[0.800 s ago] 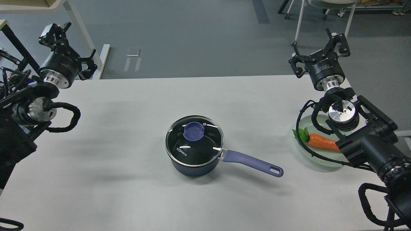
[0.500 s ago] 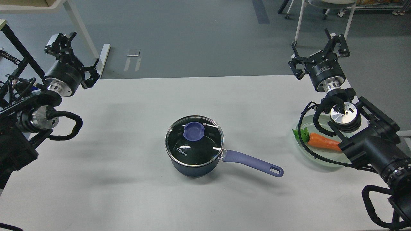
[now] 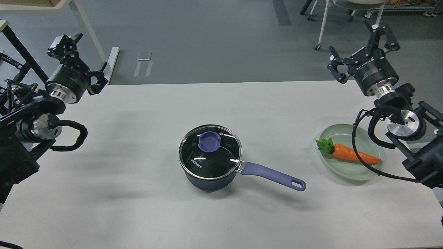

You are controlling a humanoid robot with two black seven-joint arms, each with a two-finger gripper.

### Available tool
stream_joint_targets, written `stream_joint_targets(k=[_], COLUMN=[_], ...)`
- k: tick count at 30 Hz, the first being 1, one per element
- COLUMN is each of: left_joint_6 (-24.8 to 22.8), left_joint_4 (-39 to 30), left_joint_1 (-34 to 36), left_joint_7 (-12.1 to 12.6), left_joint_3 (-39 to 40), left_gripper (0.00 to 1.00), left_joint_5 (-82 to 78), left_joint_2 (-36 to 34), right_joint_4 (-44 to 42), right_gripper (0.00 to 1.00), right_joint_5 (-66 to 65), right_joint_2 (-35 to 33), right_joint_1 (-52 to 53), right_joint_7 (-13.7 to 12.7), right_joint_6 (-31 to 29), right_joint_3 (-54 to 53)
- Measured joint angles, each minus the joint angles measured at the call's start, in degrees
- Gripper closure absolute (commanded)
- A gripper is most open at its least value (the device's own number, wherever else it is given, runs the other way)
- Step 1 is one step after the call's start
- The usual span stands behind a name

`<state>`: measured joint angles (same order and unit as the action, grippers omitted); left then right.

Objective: Open pot lid
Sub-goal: 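Move the right gripper away from the green plate, lifting it up, then reach the right gripper down and grasp the purple saucepan handle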

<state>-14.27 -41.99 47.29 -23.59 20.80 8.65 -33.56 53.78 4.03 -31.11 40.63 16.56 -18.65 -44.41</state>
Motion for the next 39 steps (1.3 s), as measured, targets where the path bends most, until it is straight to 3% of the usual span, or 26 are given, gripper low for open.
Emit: stream_joint_targets(k=[7, 13, 23, 28, 35, 39], left_joint_6=[-0.38, -0.47, 2.72, 2.51, 2.83, 3.21], left_joint_4=[-0.02, -0.05, -0.20, -0.20, -0.47, -0.92], left_joint_1=[1.10, 2.33, 3.02, 3.22, 3.35, 3.35], left_joint_7=[0.26, 0.27, -0.32, -0.18, -0.10, -0.08], left_joint_3=[-0.37, -0.31, -0.33, -0.33, -0.34, -0.40], left_gripper=[0.01, 0.01, 0.01, 0.01, 0.01, 0.01], left_joint_5=[-1.70, -6.86, -6.64, -6.63, -6.63, -6.63], left_joint_2=[-0.14, -1.42, -1.53, -1.50, -0.60, -0.37], right_joint_4=[13.34, 26.22, 39.05, 43.42, 44.22, 44.08], right_gripper=[0.00, 0.00, 0.04, 0.07, 0.20, 0.24], right_joint_5=[-21.99, -45.31, -85.22, -97.18, -115.82, -119.78], right_joint_2=[-11.79, -17.18, -17.09, -17.62, -17.63, -17.41], right_joint_1=[-2.47, -3.00, -3.05, -2.48, -2.50, -2.71], right_joint_7=[0.01, 0.13, 0.16, 0.16, 0.16, 0.15], right_joint_6=[0.08, 1.74, 5.71, 5.73, 5.78, 5.88], right_joint_3=[1.10, 0.87, 6.58, 14.78, 23.29, 25.59])
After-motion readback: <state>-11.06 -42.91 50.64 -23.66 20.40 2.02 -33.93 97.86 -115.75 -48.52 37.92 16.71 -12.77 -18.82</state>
